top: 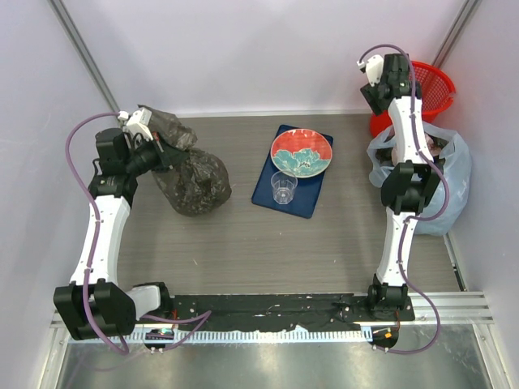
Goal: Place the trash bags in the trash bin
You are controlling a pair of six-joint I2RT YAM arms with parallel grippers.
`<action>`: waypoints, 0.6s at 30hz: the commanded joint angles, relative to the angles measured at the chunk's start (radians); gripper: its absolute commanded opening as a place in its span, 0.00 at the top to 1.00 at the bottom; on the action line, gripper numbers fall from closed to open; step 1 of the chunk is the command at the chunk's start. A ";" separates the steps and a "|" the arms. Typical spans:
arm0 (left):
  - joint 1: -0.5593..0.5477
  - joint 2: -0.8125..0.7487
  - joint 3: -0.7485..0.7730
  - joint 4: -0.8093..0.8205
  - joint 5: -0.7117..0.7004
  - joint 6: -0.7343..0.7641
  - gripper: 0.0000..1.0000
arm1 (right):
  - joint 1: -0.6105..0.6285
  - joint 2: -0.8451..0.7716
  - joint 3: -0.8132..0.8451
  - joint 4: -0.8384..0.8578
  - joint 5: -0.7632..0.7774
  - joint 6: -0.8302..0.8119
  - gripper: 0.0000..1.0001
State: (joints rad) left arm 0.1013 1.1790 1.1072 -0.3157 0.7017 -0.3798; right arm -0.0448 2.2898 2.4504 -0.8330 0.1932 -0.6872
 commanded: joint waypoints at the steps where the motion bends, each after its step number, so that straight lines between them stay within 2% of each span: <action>1: 0.008 0.005 0.043 0.007 0.002 0.018 1.00 | -0.013 -0.010 -0.002 0.051 -0.027 -0.014 0.35; 5: 0.008 0.008 0.043 0.006 0.001 0.016 1.00 | -0.018 -0.013 -0.014 0.051 -0.066 -0.028 0.42; 8: 0.008 0.008 0.042 0.006 0.001 0.016 1.00 | -0.020 -0.023 -0.024 0.051 -0.093 -0.044 0.53; 11: 0.011 0.011 0.043 0.007 -0.004 0.016 1.00 | -0.020 -0.041 -0.040 0.054 -0.126 -0.067 0.75; 12: 0.009 0.011 0.043 0.006 -0.004 0.016 1.00 | -0.020 -0.047 -0.048 0.061 -0.129 -0.071 0.93; 14: 0.009 0.010 0.042 0.007 -0.007 0.018 1.00 | -0.020 -0.065 -0.068 0.080 -0.147 -0.074 0.99; 18: 0.009 0.008 0.037 0.013 -0.008 0.015 1.00 | -0.020 -0.110 -0.109 0.127 -0.192 -0.074 0.99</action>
State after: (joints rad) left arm 0.1017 1.1889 1.1091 -0.3168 0.6975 -0.3801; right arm -0.0650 2.2700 2.3734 -0.7761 0.0933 -0.7712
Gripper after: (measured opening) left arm 0.012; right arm 0.148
